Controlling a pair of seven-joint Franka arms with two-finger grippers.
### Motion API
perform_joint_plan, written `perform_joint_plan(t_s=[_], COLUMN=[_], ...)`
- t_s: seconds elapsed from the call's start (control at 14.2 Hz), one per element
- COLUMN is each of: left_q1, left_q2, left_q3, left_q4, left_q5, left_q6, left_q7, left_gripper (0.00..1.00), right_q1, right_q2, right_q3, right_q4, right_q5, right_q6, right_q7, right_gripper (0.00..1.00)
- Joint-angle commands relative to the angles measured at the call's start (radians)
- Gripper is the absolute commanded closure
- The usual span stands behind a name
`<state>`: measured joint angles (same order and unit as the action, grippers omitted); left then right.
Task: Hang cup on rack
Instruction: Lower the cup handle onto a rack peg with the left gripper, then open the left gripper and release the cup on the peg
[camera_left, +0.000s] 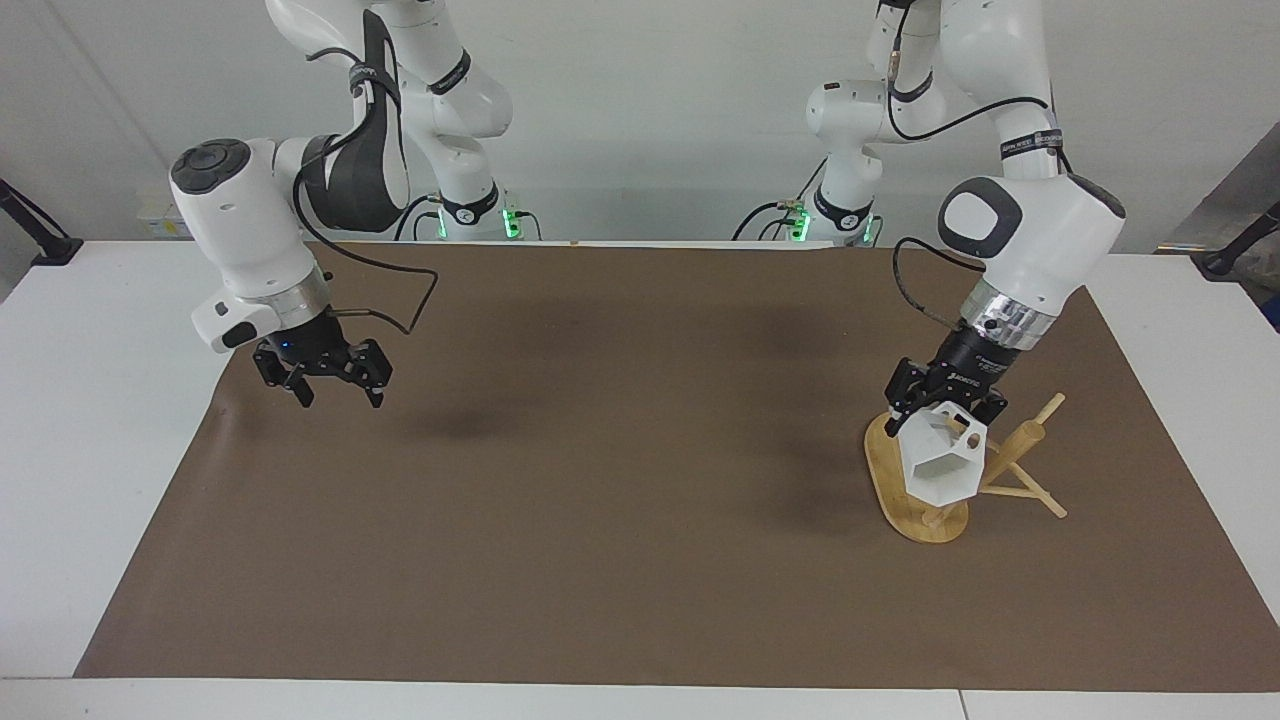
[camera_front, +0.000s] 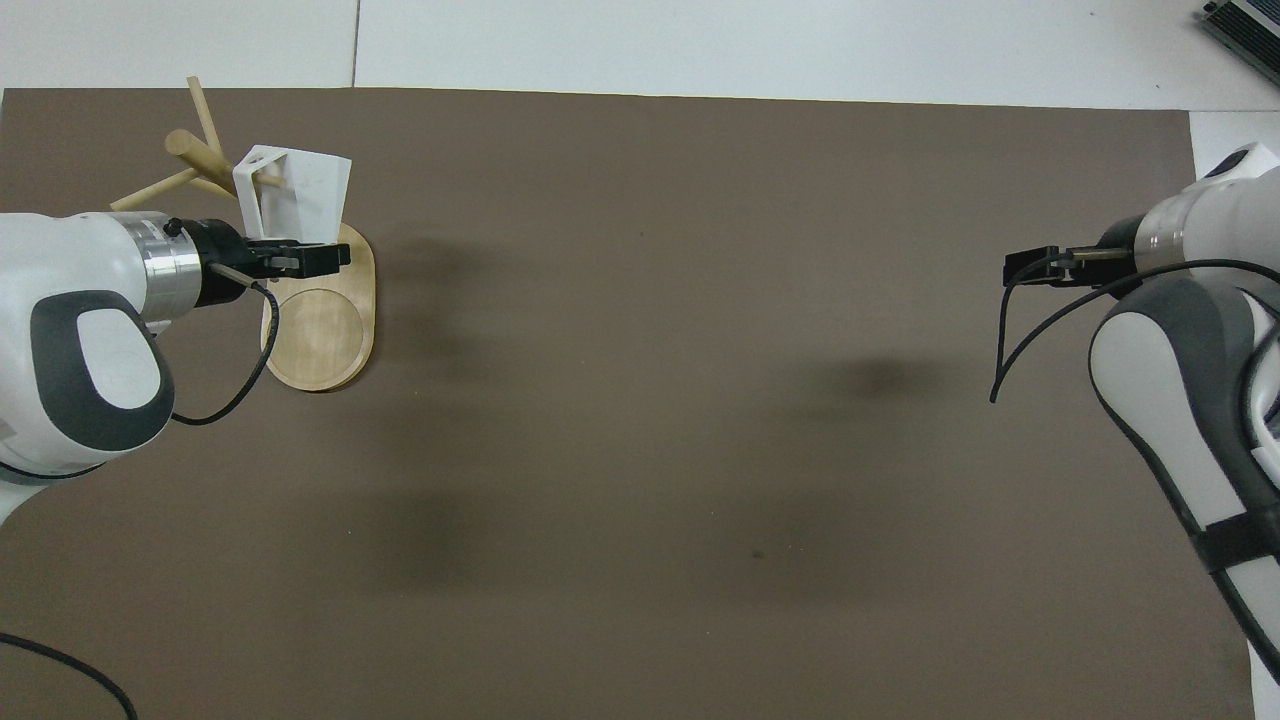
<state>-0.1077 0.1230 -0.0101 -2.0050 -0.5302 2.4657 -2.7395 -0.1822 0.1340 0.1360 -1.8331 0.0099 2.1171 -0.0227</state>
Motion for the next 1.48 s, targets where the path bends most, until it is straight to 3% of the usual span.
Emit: perform_joint_plan(t_s=[0.0,0.14,0.63,0.99,1.41], left_q1=[0.026,0.037,0.030,0.019,-0.010], left_q2=[-0.011,-0.009,-0.057,-0.108,-0.114], left_q3=[-0.010,-0.010,-0.010,-0.016,-0.021], left_q4=[0.003,0.029,0.086,0.084,0.081], left_q5=[0.019,0.042,0.330,0.410,0.432], left_q6=[-0.042,-0.101,-0.332,-0.465,-0.479], left_q7=[-0.083,-0.057,0.018,0.330,0.780], left_gripper=[0.00,0.00,0.00,0.00,0.00], right_q1=[-0.011,-0.011,-0.011,-0.010,-0.013], right_q2=[-0.017,-0.017,-0.017,-0.016,-0.011], right_q3=[0.011,0.011,0.010,0.011,0.011], right_q4=[-0.015,-0.015,-0.015,-0.002,0.092], right_q5=[-0.025,-0.025,-0.025,-0.024,-0.027], right_q6=[-0.009,-0.008,-0.008,-0.054,-0.212], right_q7=[0.017,0.020,0.021,0.024,0.018], right_gripper=[0.00,0.00,0.00,0.00,0.00])
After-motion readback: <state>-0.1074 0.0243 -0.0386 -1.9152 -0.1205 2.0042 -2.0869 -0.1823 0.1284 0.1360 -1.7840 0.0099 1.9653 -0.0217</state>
